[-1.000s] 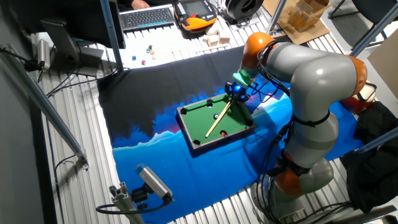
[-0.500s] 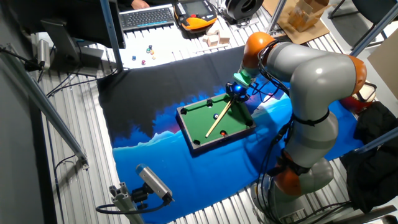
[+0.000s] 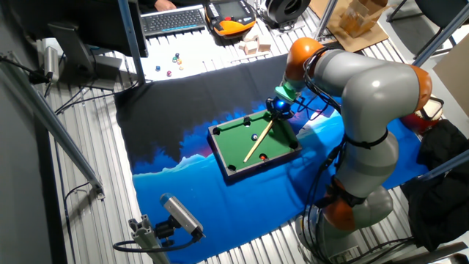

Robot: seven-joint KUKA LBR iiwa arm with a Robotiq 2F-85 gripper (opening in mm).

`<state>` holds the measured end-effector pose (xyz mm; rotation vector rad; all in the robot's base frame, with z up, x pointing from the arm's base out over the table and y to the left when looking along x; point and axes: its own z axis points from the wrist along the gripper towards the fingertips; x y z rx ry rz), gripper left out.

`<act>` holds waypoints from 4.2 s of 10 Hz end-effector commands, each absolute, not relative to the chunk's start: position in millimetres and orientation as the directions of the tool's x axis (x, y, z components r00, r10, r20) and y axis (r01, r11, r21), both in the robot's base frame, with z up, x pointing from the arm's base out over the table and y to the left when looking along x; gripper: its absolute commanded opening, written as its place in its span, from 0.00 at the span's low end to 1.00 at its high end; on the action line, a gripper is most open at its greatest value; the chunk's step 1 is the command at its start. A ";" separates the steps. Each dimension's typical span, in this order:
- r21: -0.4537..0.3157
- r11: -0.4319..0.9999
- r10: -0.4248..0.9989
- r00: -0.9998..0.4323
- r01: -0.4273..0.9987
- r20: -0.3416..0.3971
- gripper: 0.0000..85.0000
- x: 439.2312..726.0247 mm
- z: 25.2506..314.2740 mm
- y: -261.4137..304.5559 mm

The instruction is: Hit the pool ball

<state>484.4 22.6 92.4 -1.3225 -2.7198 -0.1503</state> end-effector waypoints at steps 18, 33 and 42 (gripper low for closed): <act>0.111 0.804 0.562 -0.807 0.584 0.180 0.00 543.1 196.2 42.3; 0.067 0.936 0.346 -0.938 0.345 -0.007 0.00 546.1 196.8 45.3; 0.080 0.943 0.327 -0.944 0.323 -0.051 0.00 546.1 196.8 45.3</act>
